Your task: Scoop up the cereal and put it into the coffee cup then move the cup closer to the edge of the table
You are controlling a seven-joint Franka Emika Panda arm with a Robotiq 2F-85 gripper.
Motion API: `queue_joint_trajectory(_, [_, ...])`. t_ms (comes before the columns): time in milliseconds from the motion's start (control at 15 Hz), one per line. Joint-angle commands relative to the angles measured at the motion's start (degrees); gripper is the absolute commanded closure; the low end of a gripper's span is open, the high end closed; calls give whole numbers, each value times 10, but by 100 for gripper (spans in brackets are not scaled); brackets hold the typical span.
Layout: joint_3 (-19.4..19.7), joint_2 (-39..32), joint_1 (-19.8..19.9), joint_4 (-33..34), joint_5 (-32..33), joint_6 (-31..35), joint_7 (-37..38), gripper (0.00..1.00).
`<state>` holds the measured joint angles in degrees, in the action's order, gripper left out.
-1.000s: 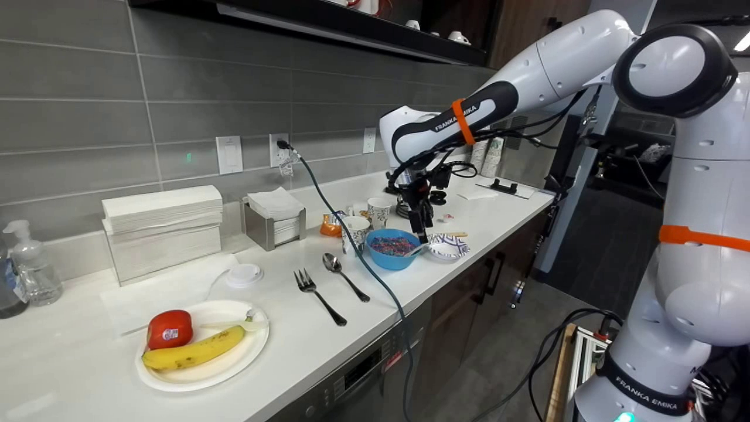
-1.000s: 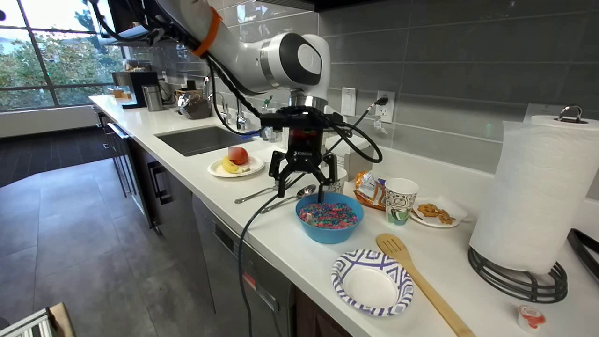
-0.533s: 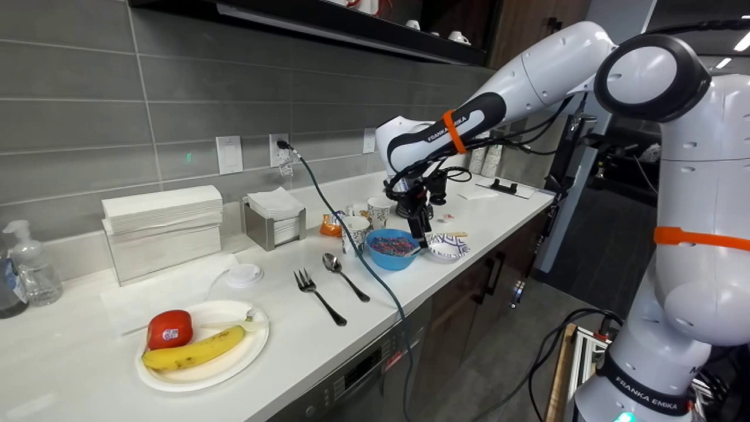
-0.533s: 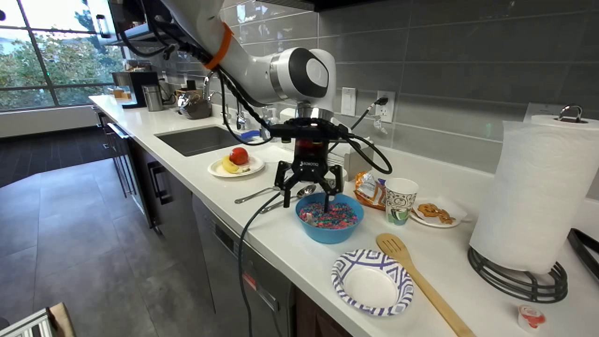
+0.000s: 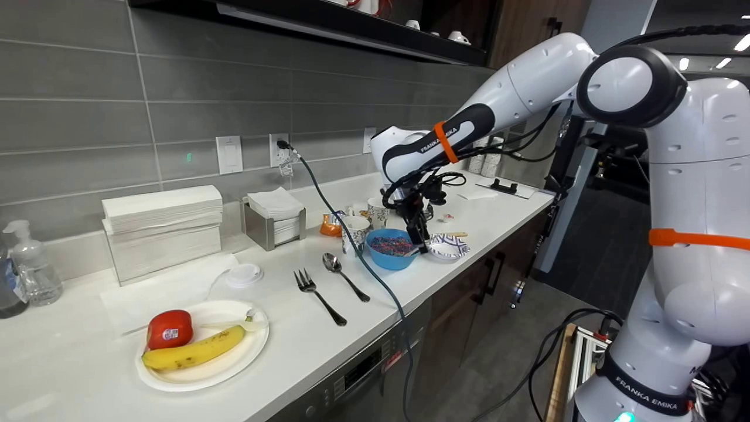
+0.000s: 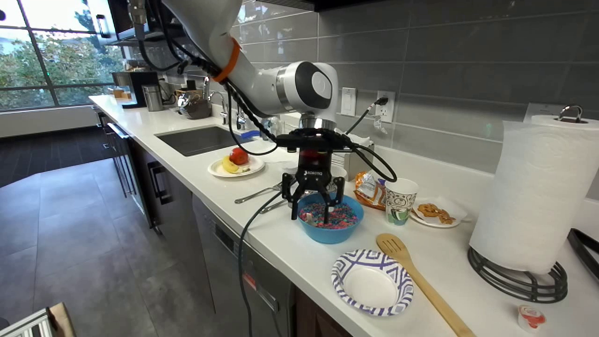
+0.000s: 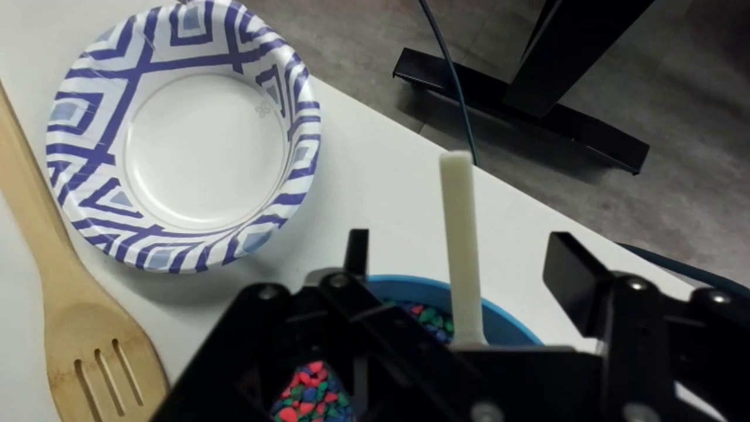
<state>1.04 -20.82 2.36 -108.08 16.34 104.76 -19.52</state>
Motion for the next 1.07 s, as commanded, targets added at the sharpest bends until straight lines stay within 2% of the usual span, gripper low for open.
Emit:
queue_joint_trajectory(0, [-1, -20, -1, 24, 16, -25, -8, 54])
queue_joint_trajectory(67, [-1, -20, -1, 25, 18, -25, -8, 64])
queue_joint_trajectory(400, [-2, -18, -6, 33, 29, -36, -6, 100])
queue_joint_trajectory(600, [-5, -16, -6, 37, 27, -43, -8, 97])
queue_joint_trajectory(1000, [-9, 5, -7, 35, 19, -63, 0, 97])
